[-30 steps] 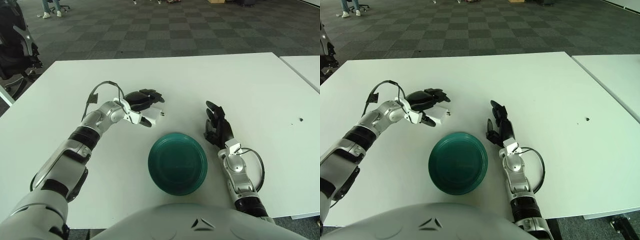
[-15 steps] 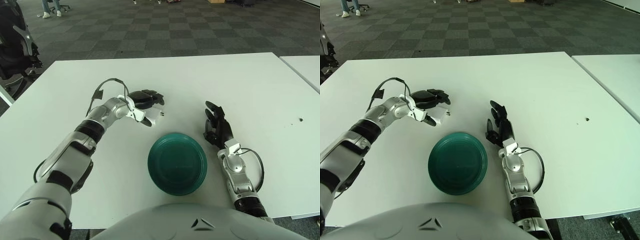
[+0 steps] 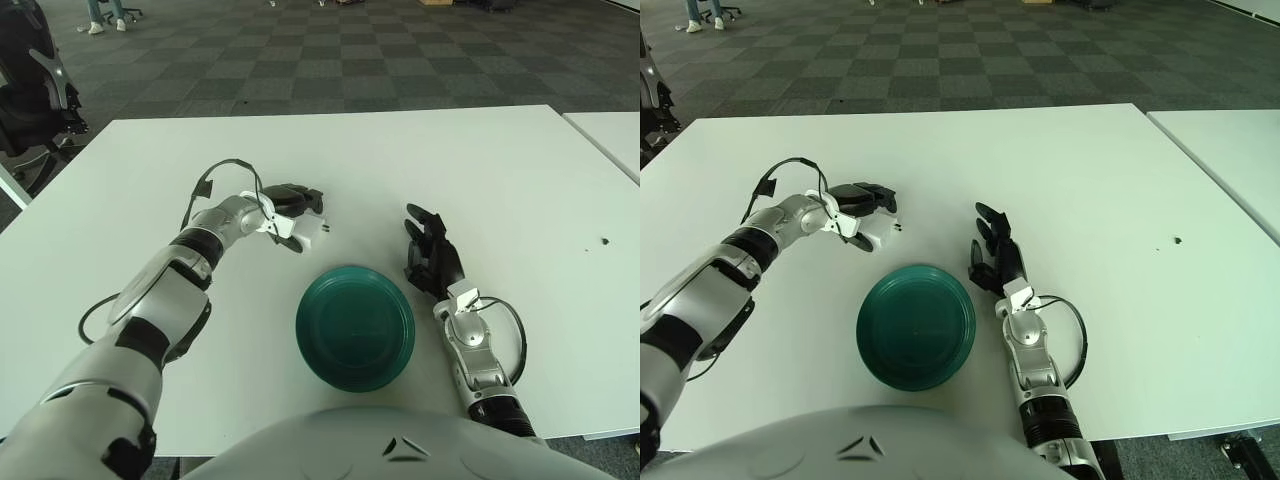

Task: Put the charger into the plate.

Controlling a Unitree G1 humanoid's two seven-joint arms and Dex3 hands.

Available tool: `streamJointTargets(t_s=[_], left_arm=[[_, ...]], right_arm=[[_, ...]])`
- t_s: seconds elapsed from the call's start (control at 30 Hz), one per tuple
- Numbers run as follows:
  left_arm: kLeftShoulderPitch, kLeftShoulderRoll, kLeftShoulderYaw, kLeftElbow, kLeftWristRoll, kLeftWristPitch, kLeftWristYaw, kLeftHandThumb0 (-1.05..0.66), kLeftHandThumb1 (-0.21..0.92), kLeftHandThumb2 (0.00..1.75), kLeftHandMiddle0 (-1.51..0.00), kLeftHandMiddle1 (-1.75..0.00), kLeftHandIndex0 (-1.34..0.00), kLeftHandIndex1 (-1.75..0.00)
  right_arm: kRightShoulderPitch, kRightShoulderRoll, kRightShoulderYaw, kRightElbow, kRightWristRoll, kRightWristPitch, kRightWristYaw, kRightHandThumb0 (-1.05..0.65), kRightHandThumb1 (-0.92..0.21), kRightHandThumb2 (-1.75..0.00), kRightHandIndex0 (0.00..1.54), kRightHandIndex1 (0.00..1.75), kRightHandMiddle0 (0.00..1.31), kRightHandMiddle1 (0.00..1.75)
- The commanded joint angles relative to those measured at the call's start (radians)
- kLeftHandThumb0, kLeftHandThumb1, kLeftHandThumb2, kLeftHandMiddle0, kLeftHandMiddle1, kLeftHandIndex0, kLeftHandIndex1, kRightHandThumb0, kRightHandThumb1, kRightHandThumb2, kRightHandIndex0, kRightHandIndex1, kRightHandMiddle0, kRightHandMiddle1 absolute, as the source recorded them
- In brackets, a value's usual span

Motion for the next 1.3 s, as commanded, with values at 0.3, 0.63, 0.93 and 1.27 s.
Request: streamJointTargets(t_s=[0.3, 0.63, 0.93, 1.27], left_arm=[[0.071, -0.064, 0.017, 0.110, -0.100, 0.045, -0.153, -0.80, 0.81, 0.29, -0.09, -0.68, -0.07, -1.55], [0.141, -0.061, -0.066, 0.117, -0.037, 0.069, -0.039, -0.64, 0.55, 0.69, -0.07, -1.23, -0.09, -1.60], [0.175, -0.073, -0.112, 0.142, -0.022, 0.085, 0.091, 0.00, 0.35, 1.12, -0.65, -1.37, -0.43, -1.74], [0.184, -0.090, -0.055, 0.158, -0.097, 0.107, 0.081, 0.00, 0.14, 1.44, -0.80, -1.51, -0.57, -1.75]], right_arm=[[0.147, 0.023, 0.030, 0.063, -0.023, 0.095, -0.020, -0.84, -0.92, -0.93, 0.22, 0.01, 0.00, 0.58], [0.142, 0.022, 0.019, 0.070, -0.013, 0.111, -0.020, -0.86, -0.92, -0.90, 0.19, 0.00, 0.00, 0.57], [0.133, 0.024, 0.006, 0.063, -0.010, 0.177, -0.025, -0.87, -0.92, -0.87, 0.20, 0.01, 0.00, 0.58], [0.124, 0.021, 0.005, 0.068, -0.014, 0.200, -0.028, -0.85, -0.92, -0.88, 0.20, 0.01, 0.00, 0.57]])
